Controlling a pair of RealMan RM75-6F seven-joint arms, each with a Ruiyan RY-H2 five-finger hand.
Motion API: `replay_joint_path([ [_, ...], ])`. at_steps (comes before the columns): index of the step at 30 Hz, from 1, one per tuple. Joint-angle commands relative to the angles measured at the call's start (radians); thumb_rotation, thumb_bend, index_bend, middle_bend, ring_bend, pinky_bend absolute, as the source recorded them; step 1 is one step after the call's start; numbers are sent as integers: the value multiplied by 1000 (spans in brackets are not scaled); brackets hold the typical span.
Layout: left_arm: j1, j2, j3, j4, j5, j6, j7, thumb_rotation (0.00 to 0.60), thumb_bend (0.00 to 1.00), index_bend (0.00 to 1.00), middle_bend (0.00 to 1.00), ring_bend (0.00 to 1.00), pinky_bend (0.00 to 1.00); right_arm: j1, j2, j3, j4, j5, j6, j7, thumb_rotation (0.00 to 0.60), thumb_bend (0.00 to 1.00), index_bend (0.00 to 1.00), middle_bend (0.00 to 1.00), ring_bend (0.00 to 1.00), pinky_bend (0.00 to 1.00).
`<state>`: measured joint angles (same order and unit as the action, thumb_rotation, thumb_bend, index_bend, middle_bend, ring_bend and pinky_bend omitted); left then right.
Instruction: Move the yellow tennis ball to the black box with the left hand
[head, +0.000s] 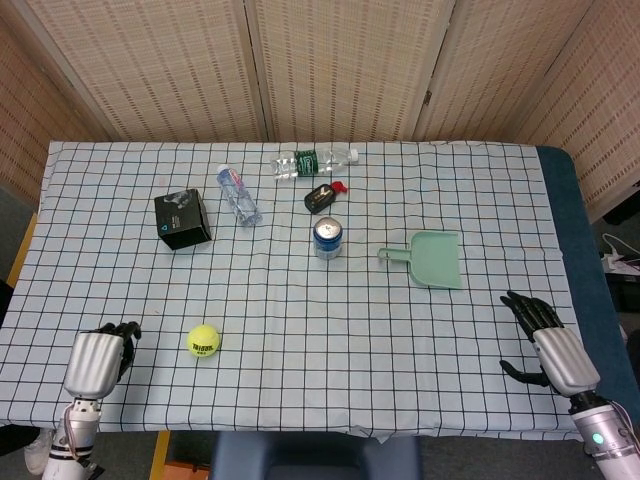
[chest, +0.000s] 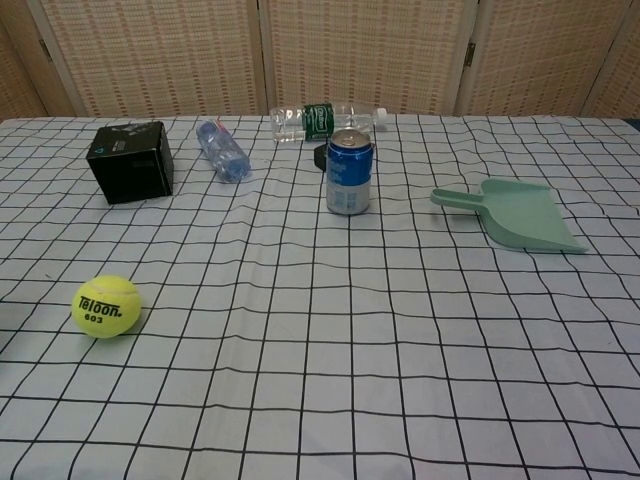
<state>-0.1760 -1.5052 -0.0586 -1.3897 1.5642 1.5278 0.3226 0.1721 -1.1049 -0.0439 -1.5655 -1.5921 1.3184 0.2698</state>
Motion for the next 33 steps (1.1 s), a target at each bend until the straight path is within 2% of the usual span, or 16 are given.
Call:
replay_joint_path([
  [1,-22,-38,-17,19,-39,-49,-15,600,785,582,666,652,857,0,-1,1,2,3,-2,-2,600,158,0,0,0,0],
  [6,-49,-58,-39,-13,-91,-111,-3,600,784,586,671,654,857,3,-2,4,5,13,-9,-1,600,159,0,0,0,0],
  [11,-42,-45,-18,-90,-141,-155,54,600,782,590,673,656,861,3,-3,5,5,15,-10,-3,600,159,0,0,0,0],
  [22,6,-7,28,-276,-250,-160,209,600,802,596,675,661,865,2,0,6,3,12,-4,5,600,158,0,0,0,0],
  [33,40,-88,56,-320,-324,-153,236,600,817,595,676,665,870,3,1,7,4,16,-7,6,600,159,0,0,0,0],
])
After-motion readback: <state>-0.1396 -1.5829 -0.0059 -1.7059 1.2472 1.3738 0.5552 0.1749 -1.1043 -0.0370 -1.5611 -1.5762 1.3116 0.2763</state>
